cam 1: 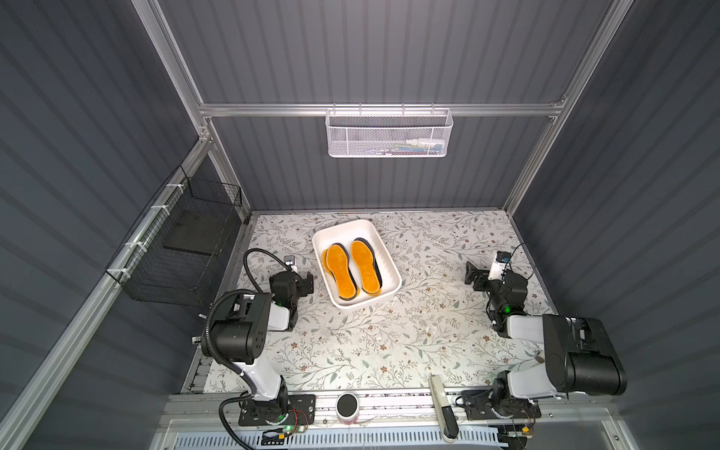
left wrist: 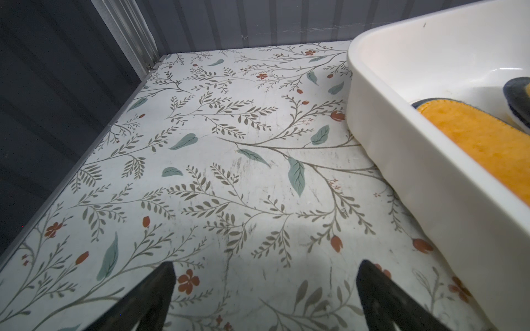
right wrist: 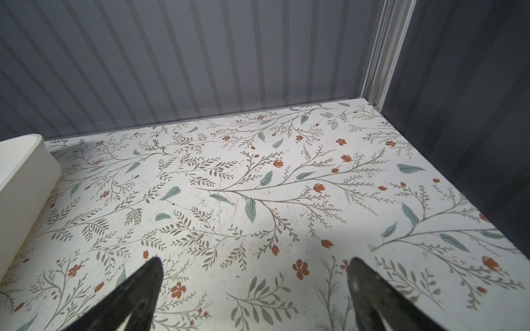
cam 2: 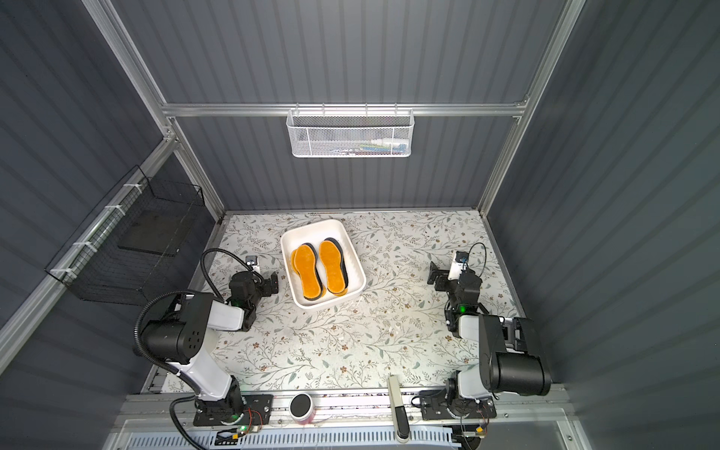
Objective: Put the insoles into the storage box
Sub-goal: Reset both arms
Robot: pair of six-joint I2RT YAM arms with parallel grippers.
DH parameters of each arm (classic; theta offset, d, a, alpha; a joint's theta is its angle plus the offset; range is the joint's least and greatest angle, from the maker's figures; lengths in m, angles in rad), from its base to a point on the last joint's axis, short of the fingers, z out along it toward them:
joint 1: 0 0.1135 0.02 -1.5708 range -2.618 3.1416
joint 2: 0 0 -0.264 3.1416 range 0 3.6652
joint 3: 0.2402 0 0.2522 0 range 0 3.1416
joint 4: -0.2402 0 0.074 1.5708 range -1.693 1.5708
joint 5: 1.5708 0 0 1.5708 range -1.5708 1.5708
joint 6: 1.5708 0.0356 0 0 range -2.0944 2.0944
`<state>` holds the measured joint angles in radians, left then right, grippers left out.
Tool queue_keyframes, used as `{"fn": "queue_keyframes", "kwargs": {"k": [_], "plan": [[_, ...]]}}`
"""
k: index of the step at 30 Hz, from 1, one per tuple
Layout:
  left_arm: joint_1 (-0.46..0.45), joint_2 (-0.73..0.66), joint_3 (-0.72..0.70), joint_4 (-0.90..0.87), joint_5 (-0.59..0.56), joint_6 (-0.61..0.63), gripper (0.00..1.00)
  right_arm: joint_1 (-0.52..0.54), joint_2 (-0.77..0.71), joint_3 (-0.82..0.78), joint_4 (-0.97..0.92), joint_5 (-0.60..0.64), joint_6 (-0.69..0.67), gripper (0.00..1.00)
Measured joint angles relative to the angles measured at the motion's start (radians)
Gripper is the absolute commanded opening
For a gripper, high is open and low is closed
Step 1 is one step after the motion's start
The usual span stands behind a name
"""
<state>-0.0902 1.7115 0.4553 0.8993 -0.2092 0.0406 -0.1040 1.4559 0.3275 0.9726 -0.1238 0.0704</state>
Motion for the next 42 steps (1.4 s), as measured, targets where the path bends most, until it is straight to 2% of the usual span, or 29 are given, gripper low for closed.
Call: {"fn": "queue_keyframes", "kwargs": {"k": [36,42], "plan": [[0.0,0.0,0.0,0.0,0.0,0.0,1.0,0.0,0.0,0.0,0.0,0.0,0.0,0.99],[0.0,0.0,0.0,0.007,0.031,0.001,1.0,0.0,0.0,0.0,0.0,0.0,0.0,0.99]]}}
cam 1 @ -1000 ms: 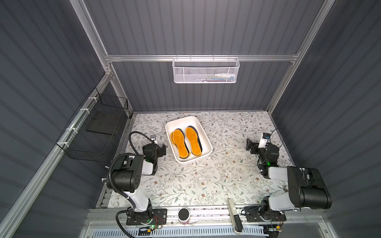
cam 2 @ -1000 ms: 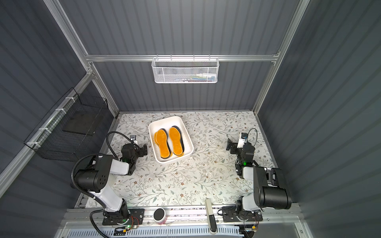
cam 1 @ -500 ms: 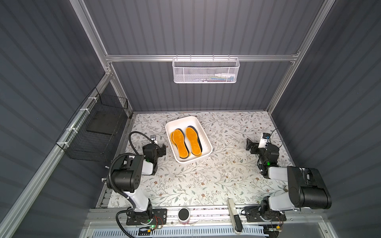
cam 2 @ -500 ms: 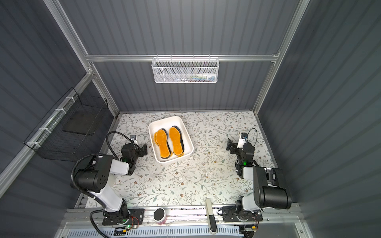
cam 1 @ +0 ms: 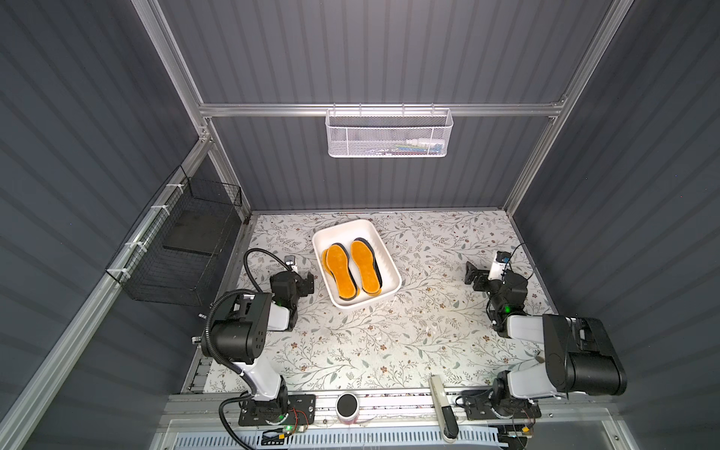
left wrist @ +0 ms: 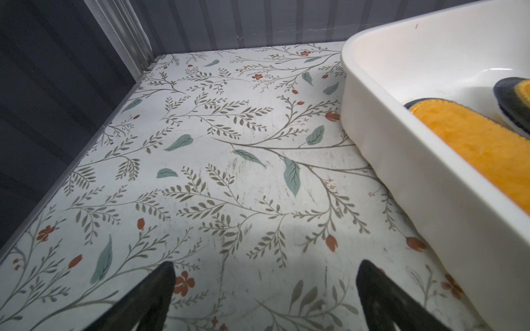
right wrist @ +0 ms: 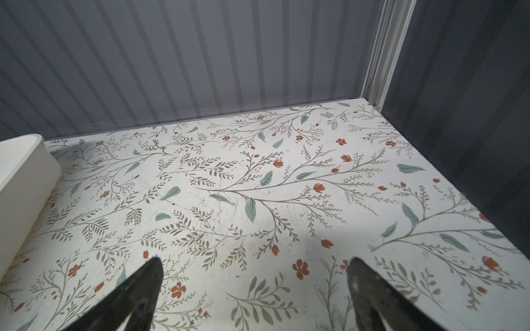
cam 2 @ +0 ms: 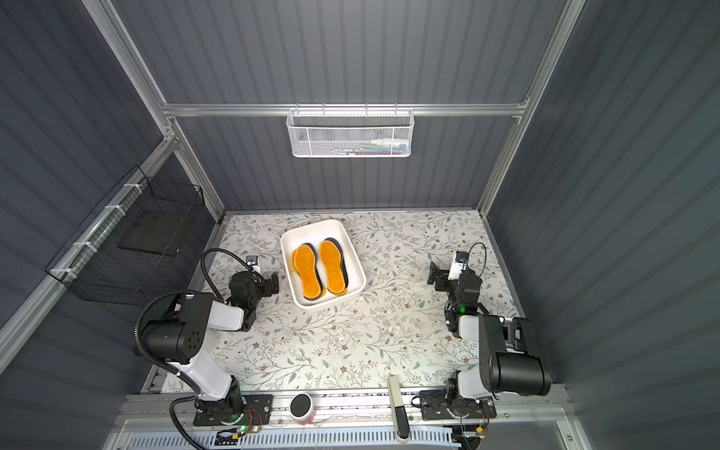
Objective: Put the insoles into the storage box
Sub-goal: Reset both arms
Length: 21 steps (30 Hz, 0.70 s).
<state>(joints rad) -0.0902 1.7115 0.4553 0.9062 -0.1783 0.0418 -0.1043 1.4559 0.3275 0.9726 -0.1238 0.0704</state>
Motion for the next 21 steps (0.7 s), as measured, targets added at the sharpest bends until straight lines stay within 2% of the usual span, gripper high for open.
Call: {"fn": "queue_keyframes", "kwargs": {"k": [21], "plan": [[0.0,0.0,0.0,0.0,-0.039,-0.012,1.0,0.0,0.0,0.0,0.0,0.0,0.0,0.99]]}}
